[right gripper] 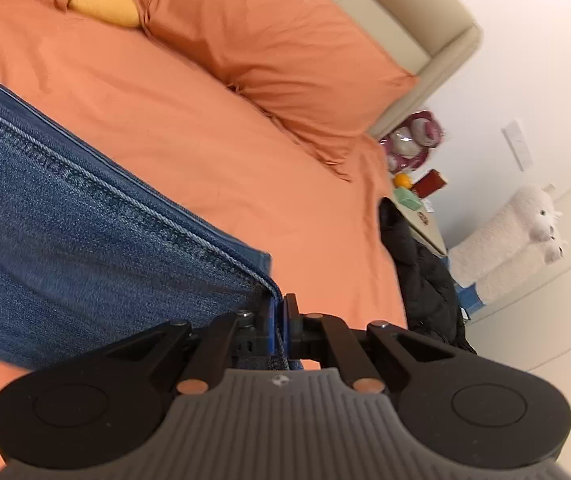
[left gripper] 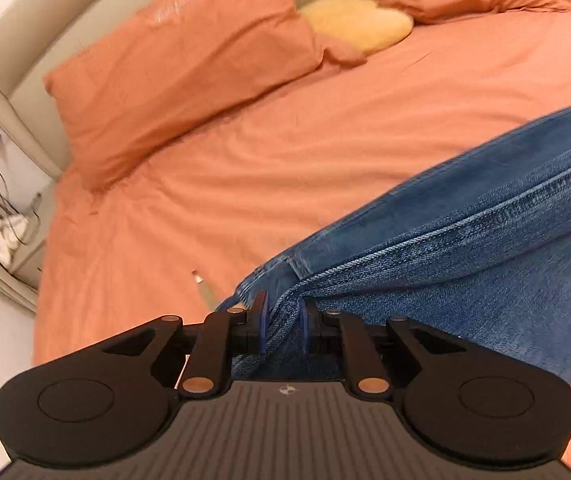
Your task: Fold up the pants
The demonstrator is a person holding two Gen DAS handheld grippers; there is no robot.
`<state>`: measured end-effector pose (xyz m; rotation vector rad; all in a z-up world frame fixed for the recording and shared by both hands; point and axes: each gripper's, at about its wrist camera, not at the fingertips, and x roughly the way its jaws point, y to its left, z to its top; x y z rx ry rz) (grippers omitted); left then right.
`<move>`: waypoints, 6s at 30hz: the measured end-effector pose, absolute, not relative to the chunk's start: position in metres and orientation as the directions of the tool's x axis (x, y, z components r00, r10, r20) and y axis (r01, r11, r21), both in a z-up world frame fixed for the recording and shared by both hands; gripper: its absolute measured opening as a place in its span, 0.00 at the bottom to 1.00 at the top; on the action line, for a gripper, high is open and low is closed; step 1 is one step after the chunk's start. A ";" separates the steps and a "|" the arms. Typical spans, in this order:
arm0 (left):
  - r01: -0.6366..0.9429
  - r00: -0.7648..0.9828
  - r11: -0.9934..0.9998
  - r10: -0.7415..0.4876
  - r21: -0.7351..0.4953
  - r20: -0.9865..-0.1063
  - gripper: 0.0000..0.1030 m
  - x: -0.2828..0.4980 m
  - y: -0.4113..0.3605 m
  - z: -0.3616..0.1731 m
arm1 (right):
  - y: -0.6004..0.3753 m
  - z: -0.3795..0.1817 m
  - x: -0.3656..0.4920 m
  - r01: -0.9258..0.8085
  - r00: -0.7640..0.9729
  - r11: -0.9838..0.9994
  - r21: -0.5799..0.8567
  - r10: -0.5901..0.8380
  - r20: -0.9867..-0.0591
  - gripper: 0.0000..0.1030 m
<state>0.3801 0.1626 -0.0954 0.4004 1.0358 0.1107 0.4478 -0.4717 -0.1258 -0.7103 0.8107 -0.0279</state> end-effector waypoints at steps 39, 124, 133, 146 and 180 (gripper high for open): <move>-0.128 0.482 0.973 0.231 0.193 -0.845 0.73 0.461 0.222 -0.158 | -0.418 -0.249 0.618 -0.193 0.562 0.786 -0.588 -0.402 -0.723 0.56; -0.579 0.408 0.813 0.231 -0.055 -0.883 0.20 0.309 0.339 -0.165 | -0.031 -0.239 0.244 -0.557 0.552 0.829 0.045 0.410 -0.726 0.05; -0.486 0.348 0.858 0.366 0.168 -0.863 0.41 0.316 0.306 -0.186 | -0.051 -0.250 0.257 -0.475 0.453 0.853 0.217 0.448 -0.771 0.05; -0.347 0.531 0.934 0.268 0.083 -0.804 0.66 0.299 0.240 -0.093 | -0.228 -0.183 0.284 -0.219 0.562 0.928 0.302 0.373 -0.739 0.30; 0.099 0.420 0.995 -0.026 0.017 -0.907 0.58 0.501 -0.041 -0.198 | -0.633 -0.244 0.485 0.392 0.636 0.680 0.620 0.286 -0.717 0.02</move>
